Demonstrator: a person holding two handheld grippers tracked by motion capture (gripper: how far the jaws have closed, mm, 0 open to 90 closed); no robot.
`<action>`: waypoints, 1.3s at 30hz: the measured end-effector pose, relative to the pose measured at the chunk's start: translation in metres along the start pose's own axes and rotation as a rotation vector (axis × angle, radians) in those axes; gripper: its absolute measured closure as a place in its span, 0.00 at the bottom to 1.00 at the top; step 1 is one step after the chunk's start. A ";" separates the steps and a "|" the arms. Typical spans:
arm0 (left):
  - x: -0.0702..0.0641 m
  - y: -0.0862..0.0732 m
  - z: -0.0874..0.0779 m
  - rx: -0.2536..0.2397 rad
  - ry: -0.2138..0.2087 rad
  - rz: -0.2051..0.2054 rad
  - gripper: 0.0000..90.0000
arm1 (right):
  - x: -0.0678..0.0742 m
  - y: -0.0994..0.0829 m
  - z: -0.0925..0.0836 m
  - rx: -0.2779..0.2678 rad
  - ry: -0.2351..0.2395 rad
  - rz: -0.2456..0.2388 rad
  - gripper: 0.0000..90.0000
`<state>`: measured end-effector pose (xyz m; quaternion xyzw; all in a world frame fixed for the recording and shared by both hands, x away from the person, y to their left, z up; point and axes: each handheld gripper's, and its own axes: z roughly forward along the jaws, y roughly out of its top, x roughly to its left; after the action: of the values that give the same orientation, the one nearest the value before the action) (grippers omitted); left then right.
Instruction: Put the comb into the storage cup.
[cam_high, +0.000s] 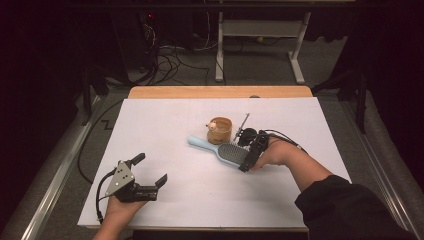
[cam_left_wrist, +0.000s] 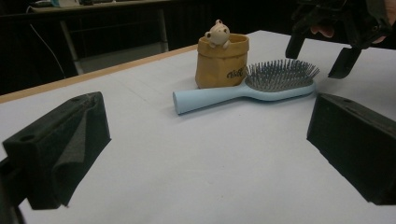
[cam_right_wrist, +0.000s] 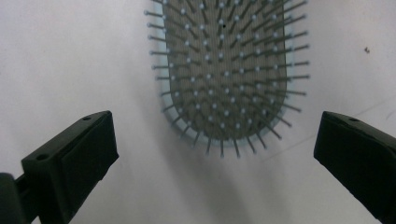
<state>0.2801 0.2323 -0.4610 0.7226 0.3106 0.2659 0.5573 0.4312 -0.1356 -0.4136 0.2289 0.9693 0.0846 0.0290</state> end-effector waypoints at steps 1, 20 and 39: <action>0.000 0.000 0.000 0.000 0.000 0.000 0.00 | 0.000 0.000 0.000 0.000 0.000 0.000 0.00; -0.001 0.000 0.000 -0.002 -0.007 -0.003 0.00 | -0.003 0.034 0.020 0.048 -0.016 -0.088 0.06; -0.001 -0.001 -0.001 -0.002 -0.009 -0.003 0.00 | -0.005 0.039 0.031 0.083 -0.017 -0.126 0.17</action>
<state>0.2789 0.2320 -0.4614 0.7228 0.3090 0.2622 0.5597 0.4559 -0.0989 -0.4366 0.1693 0.9842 0.0402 0.0330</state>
